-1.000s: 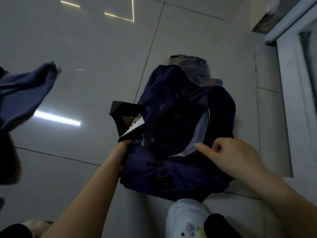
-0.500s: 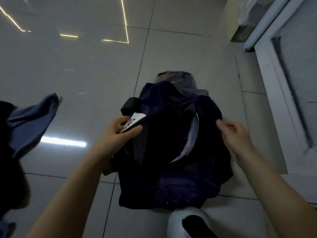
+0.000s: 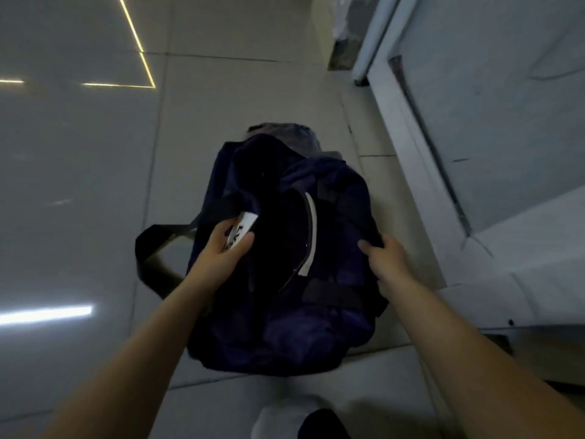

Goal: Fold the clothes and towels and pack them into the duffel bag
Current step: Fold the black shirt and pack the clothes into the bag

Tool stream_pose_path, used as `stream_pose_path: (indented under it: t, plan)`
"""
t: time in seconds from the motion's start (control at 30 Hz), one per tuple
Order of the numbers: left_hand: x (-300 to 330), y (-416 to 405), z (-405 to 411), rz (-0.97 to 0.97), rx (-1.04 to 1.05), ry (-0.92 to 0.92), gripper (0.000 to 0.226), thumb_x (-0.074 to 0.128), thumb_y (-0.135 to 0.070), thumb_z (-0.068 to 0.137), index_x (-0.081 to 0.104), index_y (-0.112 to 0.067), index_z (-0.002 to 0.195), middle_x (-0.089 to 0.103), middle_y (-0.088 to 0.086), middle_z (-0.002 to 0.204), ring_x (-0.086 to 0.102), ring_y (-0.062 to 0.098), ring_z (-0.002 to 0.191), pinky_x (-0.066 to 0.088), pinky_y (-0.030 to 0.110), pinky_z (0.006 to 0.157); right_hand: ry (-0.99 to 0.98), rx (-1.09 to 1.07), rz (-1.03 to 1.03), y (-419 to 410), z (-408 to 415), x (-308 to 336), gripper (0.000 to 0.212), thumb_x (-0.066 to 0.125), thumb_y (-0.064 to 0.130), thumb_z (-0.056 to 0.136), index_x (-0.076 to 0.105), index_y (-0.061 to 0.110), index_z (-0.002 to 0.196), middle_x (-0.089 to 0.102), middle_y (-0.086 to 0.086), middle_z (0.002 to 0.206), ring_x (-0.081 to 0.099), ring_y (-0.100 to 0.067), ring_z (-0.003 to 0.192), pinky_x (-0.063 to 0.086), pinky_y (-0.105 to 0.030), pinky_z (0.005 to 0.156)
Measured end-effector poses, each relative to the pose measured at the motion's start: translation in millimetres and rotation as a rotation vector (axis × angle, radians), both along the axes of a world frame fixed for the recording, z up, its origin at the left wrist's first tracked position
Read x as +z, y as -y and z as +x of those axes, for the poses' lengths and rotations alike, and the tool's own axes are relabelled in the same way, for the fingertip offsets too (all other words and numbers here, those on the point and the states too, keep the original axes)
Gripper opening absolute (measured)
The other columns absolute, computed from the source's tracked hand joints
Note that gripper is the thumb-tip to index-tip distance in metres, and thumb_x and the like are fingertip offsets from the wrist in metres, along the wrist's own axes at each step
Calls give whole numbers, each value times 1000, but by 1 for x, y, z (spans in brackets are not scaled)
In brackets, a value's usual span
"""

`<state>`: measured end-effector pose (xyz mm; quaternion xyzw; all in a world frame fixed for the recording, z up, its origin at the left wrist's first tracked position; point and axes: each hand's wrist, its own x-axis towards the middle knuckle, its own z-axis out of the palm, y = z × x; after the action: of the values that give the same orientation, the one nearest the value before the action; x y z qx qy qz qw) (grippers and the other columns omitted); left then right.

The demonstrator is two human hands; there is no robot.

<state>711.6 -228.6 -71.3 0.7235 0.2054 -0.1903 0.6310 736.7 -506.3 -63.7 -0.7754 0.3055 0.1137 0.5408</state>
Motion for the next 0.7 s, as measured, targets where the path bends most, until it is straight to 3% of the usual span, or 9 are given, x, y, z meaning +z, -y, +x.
stream_pose_path:
  t: [0.1,0.17,0.33,0.43,0.5,0.57,0.63,0.7]
  plan:
    - [2,42,36,-43,-63,12,81,62,-71,61,37,-48,134,55,-3,133,57,21,114,44,45,103,22,11,-44,39,15,9,32,53,20,98,52,17,130,60,-5,119,60,-23,99,51,-37,89]
    - [3,67,45,-57,-81,27,78,63,-64,73,30,-44,142,49,-2,139,53,23,119,42,45,105,40,23,-64,58,23,17,34,52,20,98,50,18,132,60,-4,118,60,-23,100,51,-36,88]
    - [-6,87,34,76,-190,65,76,63,-41,89,17,-38,149,40,-6,140,45,22,126,38,32,101,-73,8,-64,71,19,18,39,59,20,94,51,12,131,61,-7,120,61,-29,102,53,-41,88]
    - [-1,65,42,89,-222,78,67,69,-33,85,33,-33,142,51,0,133,55,24,116,44,43,103,-152,-13,-52,51,5,16,12,56,11,92,61,12,104,65,-11,105,62,-29,90,55,-38,77]
    - [10,43,55,219,-247,116,61,72,-28,84,43,-25,137,57,3,123,57,25,111,45,39,100,-143,-36,30,31,-4,19,18,55,5,91,61,8,107,65,-10,97,63,-29,86,56,-39,77]
    - [31,17,62,432,-276,159,59,73,-31,82,49,-21,136,57,2,121,56,24,112,42,29,94,-134,-67,144,5,-20,24,21,52,1,93,56,8,113,63,-5,92,60,-22,77,52,-31,64]
    - [53,-11,54,492,-229,177,60,76,-33,79,53,-21,134,58,3,128,55,23,116,41,30,95,-188,-40,219,-24,-48,28,24,49,3,97,49,15,119,59,-6,105,57,-19,81,47,-30,60]
    - [68,-33,22,571,-172,227,63,77,-37,77,53,-25,133,58,4,129,55,23,115,42,35,99,-309,47,334,-48,-83,24,30,50,11,99,45,18,128,54,-6,124,55,-25,102,54,-46,67]
